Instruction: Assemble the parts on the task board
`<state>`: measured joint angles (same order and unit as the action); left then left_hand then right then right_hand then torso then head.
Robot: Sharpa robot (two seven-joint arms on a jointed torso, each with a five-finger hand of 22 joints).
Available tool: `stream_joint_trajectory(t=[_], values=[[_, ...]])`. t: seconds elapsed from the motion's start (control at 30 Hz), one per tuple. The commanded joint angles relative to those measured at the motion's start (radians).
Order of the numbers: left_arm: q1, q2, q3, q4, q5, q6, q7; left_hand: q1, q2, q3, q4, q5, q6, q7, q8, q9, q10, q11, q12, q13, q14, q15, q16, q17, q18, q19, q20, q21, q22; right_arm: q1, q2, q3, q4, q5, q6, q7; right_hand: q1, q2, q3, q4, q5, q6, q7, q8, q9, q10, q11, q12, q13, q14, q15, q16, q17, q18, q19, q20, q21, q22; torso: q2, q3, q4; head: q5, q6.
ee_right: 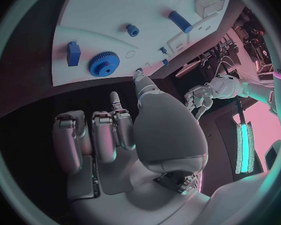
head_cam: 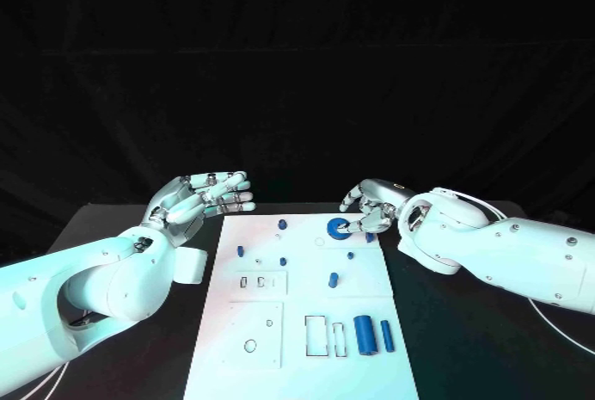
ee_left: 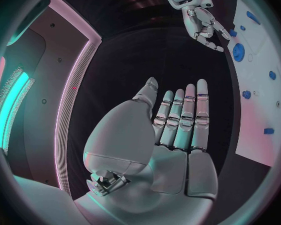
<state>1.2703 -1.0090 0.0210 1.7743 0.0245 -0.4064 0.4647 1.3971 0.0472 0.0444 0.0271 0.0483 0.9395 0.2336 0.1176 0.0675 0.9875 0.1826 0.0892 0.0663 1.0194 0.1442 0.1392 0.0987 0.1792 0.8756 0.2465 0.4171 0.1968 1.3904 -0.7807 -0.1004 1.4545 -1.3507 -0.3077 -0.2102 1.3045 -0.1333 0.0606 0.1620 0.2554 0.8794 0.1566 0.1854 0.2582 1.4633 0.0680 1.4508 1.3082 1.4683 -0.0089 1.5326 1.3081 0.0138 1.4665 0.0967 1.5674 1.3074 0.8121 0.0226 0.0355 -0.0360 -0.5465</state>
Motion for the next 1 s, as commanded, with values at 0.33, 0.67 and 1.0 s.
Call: stream_joint_trajectory(t=[0.33,0.67,1.0], values=[[0.001,0.002,0.001,0.003,0.0,0.025,0.004,0.003,0.009,0.002,-0.007,0.002,-0.003,0.004,-0.006,-0.001,-0.002,0.006,-0.004,-0.001,0.001,0.002,-0.007,-0.002,0.002,-0.007,0.002,0.007,0.0,-0.025,0.055,-0.003,-0.065,-0.056,0.022,-0.039,0.034,0.012,0.01,-0.001,0.013,-0.015,0.002,0.013,0.008,0.006,0.006,0.009,0.144,0.093,0.009,0.012,0.22,-0.014,0.104,0.011,0.003,0.263,0.0,0.0006,0.0001,0.008,-0.01],[0.001,0.002,0.001,0.004,0.0,0.026,0.004,0.003,0.009,0.002,-0.007,0.002,-0.003,0.004,-0.006,-0.001,-0.002,0.006,-0.004,-0.001,0.001,0.002,-0.007,-0.002,0.002,-0.007,0.002,0.007,0.0,-0.033,0.074,-0.003,-0.091,-0.069,0.015,-0.043,0.042,0.017,0.015,-0.005,0.019,-0.02,0.003,0.014,0.009,0.006,0.007,0.01,0.145,0.094,0.01,0.014,0.222,-0.014,0.104,0.012,0.003,0.263,0.0,0.0007,0.0003,0.006,-0.015],[0.001,0.002,0.001,0.002,0.0,0.027,0.002,0.003,0.01,0.002,-0.008,0.003,-0.002,0.004,-0.006,-0.001,-0.002,0.006,-0.005,-0.001,0.001,0.003,-0.008,-0.002,0.002,-0.008,0.002,0.007,0.0,-0.034,0.082,-0.003,-0.112,-0.074,0.008,-0.053,0.044,0.022,0.018,-0.006,0.021,-0.021,0.003,0.016,0.01,0.006,0.008,0.011,0.146,0.094,0.011,0.015,0.224,-0.014,0.104,0.013,0.003,0.263,0.0,0.0004,0.0007,0.006,-0.016]])
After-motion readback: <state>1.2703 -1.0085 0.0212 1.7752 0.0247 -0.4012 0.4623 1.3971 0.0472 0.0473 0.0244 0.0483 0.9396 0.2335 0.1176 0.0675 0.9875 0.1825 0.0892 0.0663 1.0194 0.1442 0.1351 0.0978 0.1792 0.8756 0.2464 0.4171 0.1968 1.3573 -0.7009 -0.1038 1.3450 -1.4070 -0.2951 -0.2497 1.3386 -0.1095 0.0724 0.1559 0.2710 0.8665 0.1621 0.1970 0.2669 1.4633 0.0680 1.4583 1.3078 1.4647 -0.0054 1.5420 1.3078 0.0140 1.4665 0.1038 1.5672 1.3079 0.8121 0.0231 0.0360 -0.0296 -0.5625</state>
